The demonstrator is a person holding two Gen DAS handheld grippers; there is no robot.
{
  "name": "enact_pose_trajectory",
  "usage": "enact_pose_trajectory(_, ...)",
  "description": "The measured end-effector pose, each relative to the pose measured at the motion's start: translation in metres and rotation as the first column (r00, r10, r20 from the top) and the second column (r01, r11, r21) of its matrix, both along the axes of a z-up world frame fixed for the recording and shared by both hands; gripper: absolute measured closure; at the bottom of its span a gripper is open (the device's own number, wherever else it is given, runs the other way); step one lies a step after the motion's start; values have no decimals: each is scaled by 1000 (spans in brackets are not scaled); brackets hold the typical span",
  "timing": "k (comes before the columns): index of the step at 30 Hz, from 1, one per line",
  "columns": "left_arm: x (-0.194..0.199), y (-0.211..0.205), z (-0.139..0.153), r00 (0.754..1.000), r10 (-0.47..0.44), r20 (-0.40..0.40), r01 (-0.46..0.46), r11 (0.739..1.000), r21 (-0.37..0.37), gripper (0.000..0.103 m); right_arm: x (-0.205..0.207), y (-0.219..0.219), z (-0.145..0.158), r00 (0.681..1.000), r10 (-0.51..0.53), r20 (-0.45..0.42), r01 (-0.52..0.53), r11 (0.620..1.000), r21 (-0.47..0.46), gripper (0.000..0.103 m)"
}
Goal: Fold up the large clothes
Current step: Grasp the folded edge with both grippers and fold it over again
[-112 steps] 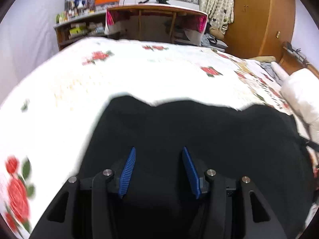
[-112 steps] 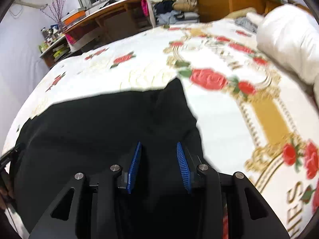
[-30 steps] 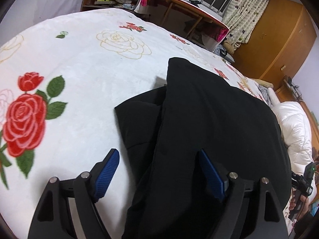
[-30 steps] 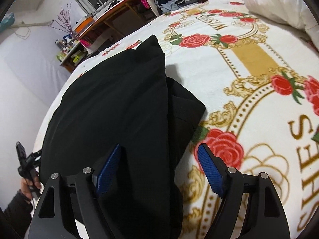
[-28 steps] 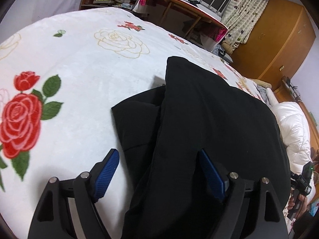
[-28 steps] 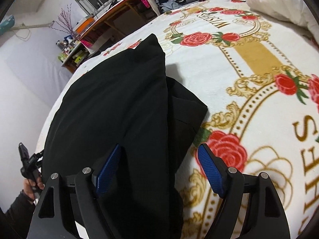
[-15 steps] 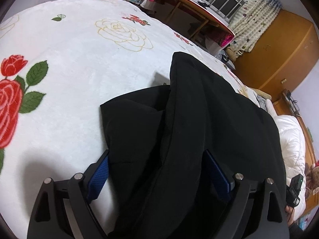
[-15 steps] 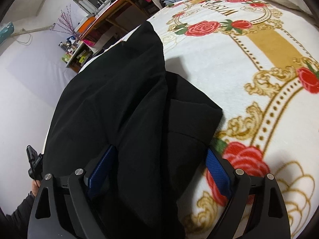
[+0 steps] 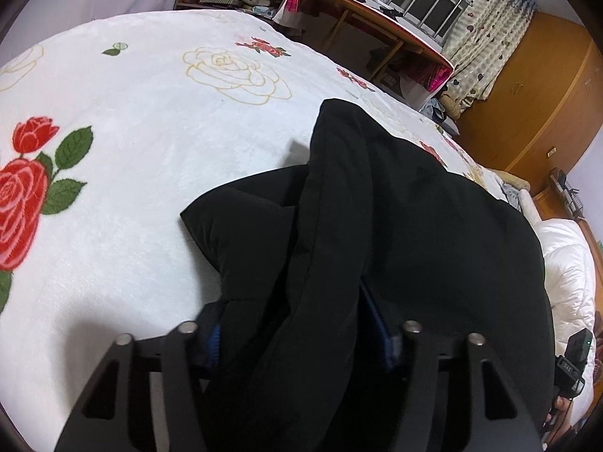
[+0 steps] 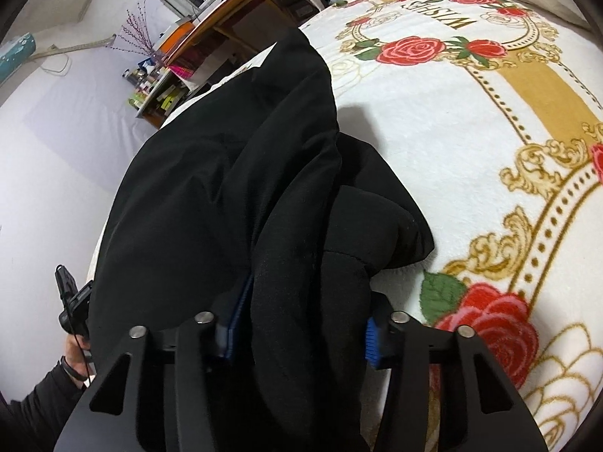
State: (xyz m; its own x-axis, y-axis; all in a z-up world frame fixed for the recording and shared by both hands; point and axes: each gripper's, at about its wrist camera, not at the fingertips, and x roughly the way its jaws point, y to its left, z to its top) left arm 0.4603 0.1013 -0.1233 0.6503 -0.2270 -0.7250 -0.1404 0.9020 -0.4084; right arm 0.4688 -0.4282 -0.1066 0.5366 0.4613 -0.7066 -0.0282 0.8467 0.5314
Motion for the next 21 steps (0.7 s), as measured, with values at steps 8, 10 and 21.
enact_pose_trajectory(8, -6, -7, 34, 1000, 19, 14, -20, 999, 41, 73, -9, 0, 24, 999, -27, 20, 27, 999, -27, 73)
enact_pose_trajectory(10, -8, -8, 43, 1000, 13, 24, -14, 999, 53, 74, -14, 0, 32, 999, -32, 30, 33, 999, -26, 74)
enact_pose_trajectory(21, -46, -5, 111, 995, -27, 98, 20, 998, 65, 75, -61, 13, 92, 995, -22, 98, 25, 999, -31, 75)
